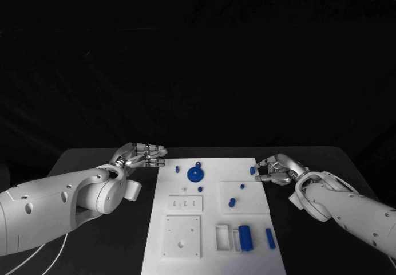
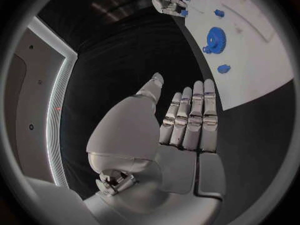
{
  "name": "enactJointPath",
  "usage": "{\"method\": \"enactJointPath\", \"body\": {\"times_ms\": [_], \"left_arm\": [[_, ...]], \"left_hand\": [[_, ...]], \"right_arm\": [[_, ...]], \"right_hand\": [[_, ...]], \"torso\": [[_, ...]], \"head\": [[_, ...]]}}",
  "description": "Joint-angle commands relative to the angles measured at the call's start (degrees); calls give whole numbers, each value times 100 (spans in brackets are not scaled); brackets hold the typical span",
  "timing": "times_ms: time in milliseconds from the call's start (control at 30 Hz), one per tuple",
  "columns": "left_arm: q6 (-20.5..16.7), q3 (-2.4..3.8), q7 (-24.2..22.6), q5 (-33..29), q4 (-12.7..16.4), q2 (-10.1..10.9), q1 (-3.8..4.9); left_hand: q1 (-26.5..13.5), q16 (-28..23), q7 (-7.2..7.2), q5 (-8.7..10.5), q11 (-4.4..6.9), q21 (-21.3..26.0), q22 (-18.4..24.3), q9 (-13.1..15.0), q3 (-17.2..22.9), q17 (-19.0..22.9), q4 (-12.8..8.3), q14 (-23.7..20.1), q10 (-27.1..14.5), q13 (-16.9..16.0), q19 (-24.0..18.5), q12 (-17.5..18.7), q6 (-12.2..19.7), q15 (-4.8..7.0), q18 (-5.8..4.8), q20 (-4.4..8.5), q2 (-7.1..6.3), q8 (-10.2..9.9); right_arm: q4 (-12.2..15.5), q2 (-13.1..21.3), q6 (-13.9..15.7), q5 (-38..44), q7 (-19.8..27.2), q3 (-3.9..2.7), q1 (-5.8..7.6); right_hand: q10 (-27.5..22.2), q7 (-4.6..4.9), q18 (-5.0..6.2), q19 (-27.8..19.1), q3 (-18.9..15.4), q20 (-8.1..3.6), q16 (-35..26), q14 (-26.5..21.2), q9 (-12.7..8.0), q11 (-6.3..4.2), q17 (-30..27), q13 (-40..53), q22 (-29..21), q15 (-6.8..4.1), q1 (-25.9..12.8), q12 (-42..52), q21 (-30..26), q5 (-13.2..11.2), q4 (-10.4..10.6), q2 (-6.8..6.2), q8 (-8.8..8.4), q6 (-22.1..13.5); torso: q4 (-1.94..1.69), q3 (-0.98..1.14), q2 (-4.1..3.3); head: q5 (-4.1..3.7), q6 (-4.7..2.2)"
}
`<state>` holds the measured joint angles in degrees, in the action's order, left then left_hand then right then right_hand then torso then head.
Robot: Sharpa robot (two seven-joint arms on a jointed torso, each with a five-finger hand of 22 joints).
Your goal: Assemble the parts on the task board
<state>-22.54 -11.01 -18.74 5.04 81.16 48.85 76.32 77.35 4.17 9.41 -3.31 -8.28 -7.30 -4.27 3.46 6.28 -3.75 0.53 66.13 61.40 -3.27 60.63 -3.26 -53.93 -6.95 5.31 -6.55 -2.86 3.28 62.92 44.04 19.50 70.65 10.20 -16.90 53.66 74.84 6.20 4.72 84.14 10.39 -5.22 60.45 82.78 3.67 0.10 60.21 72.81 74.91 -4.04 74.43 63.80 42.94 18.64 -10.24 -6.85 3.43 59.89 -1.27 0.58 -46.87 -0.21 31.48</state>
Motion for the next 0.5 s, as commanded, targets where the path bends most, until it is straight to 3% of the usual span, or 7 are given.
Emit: {"method": "enactJointPath", "body": {"times_ms": [33,233,500], "left_arm": [[104,5,-24,-21,13,-12,1],[112,5,-4,-18,22,-19,1],[117,5,20,-12,28,-28,1]], "left_hand": [[21,0,-13,6,-13,-35,7,4,-2,-4,-19,38,-35,-6,-3,-13,38,-10,-35,5,42,21],[22,1,-13,9,-14,-36,6,4,0,-4,-14,39,-45,-6,-4,-13,38,-10,-34,4,39,21],[20,1,-10,13,-16,-38,7,4,1,-4,-2,39,-55,-6,-5,-13,46,-11,-34,3,33,20]], "right_arm": [[3,-31,87,-39,57,0,-5],[-5,-67,77,-55,38,0,-5],[-15,-124,38,-59,27,0,-5]], "right_hand": [[3,14,39,299,8,14,32,-1,0,12,13,11,511,19,-37,27,39,-39,32,34,13,0],[4,15,40,300,82,15,44,0,-1,10,27,15,514,16,-45,32,55,10,21,46,11,14],[13,8,38,299,127,13,49,1,-1,6,33,26,514,16,-63,49,64,-46,19,63,12,43]], "torso": [[7,1,3],[-3,-14,3],[5,-12,8]], "head": [[0,2],[-18,-25],[5,-9]]}}
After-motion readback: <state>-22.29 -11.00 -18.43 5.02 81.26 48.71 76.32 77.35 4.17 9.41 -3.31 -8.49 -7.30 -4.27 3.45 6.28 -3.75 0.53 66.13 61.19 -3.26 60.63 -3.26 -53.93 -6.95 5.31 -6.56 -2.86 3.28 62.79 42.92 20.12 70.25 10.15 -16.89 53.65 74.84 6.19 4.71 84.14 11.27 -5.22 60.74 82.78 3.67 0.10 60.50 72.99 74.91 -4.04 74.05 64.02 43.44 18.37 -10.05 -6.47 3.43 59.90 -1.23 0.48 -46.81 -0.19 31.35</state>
